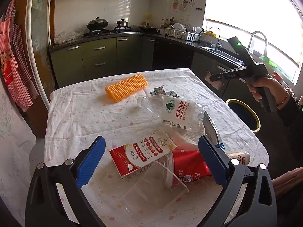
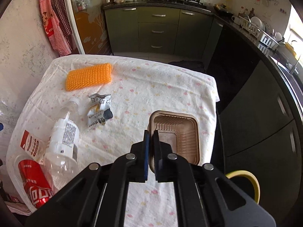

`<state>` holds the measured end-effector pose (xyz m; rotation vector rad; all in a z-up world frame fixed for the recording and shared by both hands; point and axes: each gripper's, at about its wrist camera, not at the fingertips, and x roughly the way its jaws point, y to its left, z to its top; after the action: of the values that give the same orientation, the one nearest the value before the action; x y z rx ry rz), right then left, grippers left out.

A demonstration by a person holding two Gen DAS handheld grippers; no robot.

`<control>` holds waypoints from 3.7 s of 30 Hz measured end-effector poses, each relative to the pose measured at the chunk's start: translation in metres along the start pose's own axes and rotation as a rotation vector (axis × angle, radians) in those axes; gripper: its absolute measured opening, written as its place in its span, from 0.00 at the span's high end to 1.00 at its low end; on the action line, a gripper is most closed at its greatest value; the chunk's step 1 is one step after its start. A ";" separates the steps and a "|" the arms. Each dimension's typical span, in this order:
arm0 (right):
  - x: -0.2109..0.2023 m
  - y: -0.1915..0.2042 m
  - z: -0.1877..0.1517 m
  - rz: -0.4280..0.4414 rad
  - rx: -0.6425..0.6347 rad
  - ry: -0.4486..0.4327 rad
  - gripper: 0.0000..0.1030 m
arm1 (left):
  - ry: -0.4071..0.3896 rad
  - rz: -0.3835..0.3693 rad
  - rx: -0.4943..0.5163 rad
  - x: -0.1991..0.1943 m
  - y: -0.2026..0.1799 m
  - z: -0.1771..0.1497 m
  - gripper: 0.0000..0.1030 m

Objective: Collect trash
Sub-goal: 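Carry the brown tray over the yellow bin and open the right gripper, then grasp the clear water bottle around its middle with the left gripper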

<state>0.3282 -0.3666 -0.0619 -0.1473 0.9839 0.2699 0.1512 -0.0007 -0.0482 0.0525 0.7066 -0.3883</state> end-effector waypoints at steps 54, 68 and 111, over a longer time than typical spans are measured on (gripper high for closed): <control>-0.009 -0.109 -0.164 -0.128 0.307 0.113 0.71 | 0.227 -0.172 0.280 0.033 -0.073 0.028 0.05; -0.002 -0.111 -0.168 -0.110 0.298 0.138 0.68 | 0.600 -0.199 -0.286 0.139 -0.045 0.096 0.05; 0.034 -0.111 -0.175 -0.001 0.229 0.182 0.66 | 0.850 0.064 -0.554 0.245 0.015 0.098 0.28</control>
<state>0.2382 -0.5099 -0.1856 0.0376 1.1881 0.1426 0.3871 -0.0844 -0.1320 -0.3011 1.6279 -0.0790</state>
